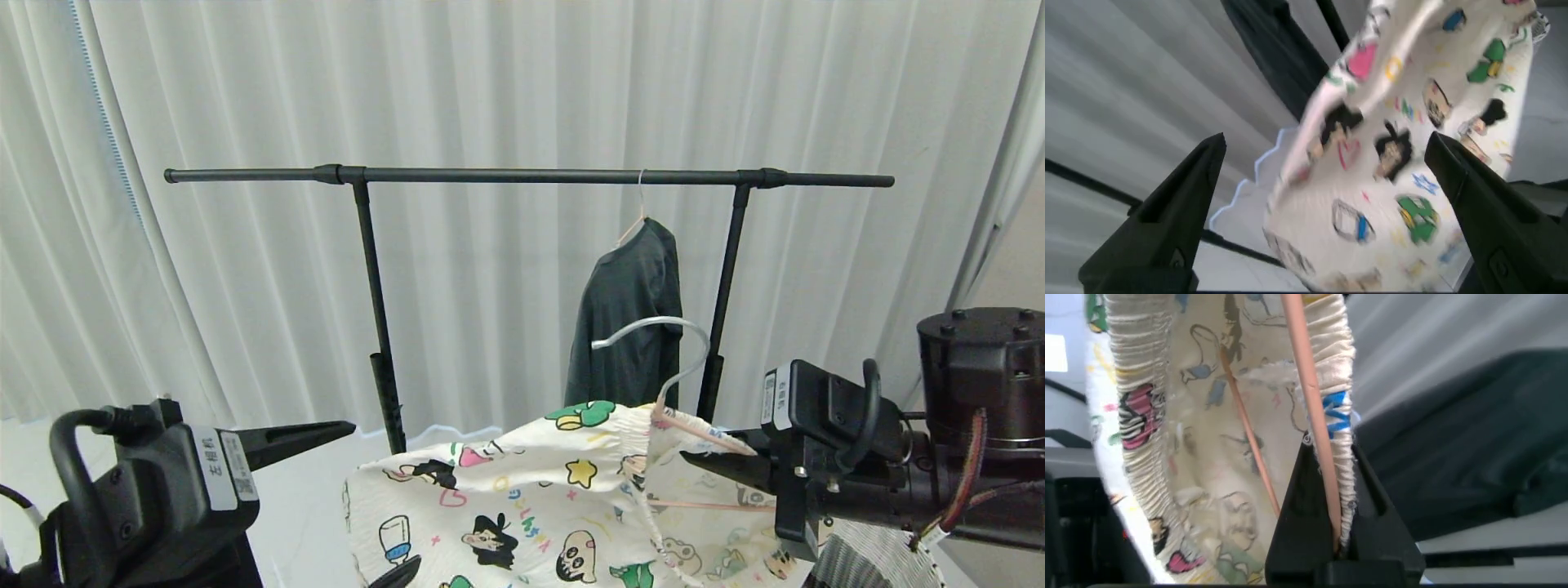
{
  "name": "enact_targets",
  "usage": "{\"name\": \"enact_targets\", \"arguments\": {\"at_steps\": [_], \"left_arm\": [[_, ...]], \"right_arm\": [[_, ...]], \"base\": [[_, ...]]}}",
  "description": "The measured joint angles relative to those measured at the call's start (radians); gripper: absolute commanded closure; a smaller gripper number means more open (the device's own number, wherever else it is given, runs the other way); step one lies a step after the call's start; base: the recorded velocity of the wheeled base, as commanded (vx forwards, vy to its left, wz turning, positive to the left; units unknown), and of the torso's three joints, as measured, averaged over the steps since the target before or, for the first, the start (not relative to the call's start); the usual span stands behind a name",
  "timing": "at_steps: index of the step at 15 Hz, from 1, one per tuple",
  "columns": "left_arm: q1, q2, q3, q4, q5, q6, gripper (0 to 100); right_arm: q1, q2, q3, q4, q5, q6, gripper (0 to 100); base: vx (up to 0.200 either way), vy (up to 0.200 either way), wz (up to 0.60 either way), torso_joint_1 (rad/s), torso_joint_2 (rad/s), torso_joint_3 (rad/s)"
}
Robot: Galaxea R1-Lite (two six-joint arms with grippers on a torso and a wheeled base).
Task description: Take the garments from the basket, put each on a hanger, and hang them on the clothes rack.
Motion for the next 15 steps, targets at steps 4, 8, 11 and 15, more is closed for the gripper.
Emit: {"name": "enact_targets", "arguments": {"at_steps": [4, 8, 11, 15], "left_arm": [[0.214, -0.033, 0.106, 0.0, 0.004, 0.001, 0], [0.256, 0.018, 0.133, 0.0, -0.022, 0.001, 0], [0.264, 0.05, 0.126, 0.0, -0.047, -0.005, 100], [0.361, 0.06, 0.131, 0.0, -0.037, -0.028, 100]], "right_arm": [[0.004, -0.01, -0.006, 0.0, 0.024, -0.002, 100], [0.051, -0.013, -0.015, 0.0, 0.028, -0.004, 100], [0.061, -0.014, -0.014, 0.0, 0.027, -0.005, 100], [0.033, -0.025, -0.01, 0.063, 0.023, -0.005, 100]], "base": [[0.0, 0.0, 0.0, 0.0, 0.0, 0.0], [0.0, 0.0, 0.0, 0.0, 0.0, 0.0], [0.0, 0.0, 0.0, 0.0, 0.0, 0.0], [0.0, 0.0, 0.0, 0.0, 0.0, 0.0]]}}
